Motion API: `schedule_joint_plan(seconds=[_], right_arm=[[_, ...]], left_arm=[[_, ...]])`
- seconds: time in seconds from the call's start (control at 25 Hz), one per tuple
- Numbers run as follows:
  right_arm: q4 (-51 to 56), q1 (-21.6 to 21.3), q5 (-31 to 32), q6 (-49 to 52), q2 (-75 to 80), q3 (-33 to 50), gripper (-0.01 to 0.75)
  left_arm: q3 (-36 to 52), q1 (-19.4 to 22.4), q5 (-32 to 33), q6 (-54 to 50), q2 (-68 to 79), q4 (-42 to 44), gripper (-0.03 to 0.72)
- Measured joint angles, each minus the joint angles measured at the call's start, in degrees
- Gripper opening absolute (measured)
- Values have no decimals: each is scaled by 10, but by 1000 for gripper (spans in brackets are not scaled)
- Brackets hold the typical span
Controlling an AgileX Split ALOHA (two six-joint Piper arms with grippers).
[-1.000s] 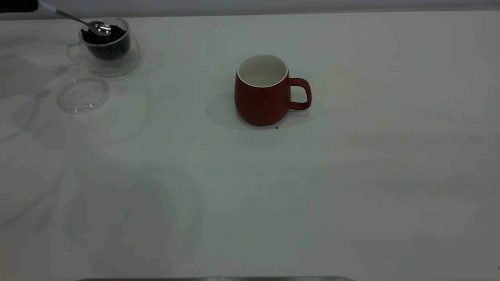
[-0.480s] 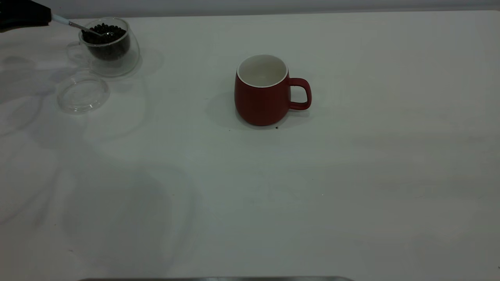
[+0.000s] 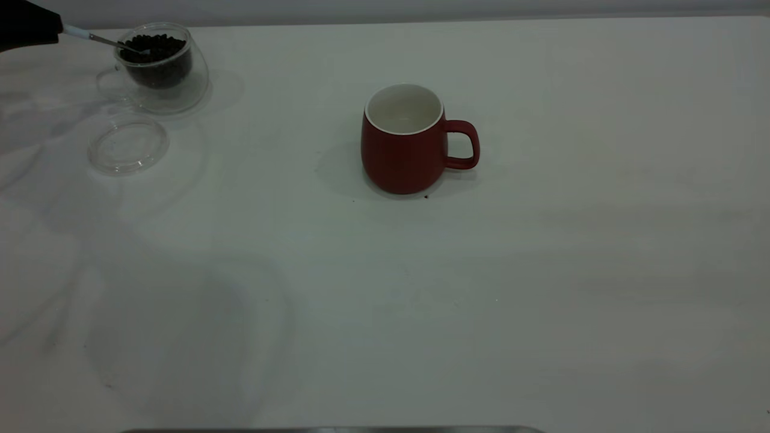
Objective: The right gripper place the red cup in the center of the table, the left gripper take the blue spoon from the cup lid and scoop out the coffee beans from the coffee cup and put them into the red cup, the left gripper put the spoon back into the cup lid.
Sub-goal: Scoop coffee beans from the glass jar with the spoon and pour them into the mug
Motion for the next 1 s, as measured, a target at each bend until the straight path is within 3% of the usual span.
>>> schedule_joint_plan(seconds=[0.44, 1.0], right_arm=[[0, 0, 0, 0, 0, 0, 384], [0, 0, 0, 0, 0, 0, 384]], left_arm=[[0, 3, 20, -66, 0, 0, 127], [0, 13, 58, -76, 0, -10, 127]])
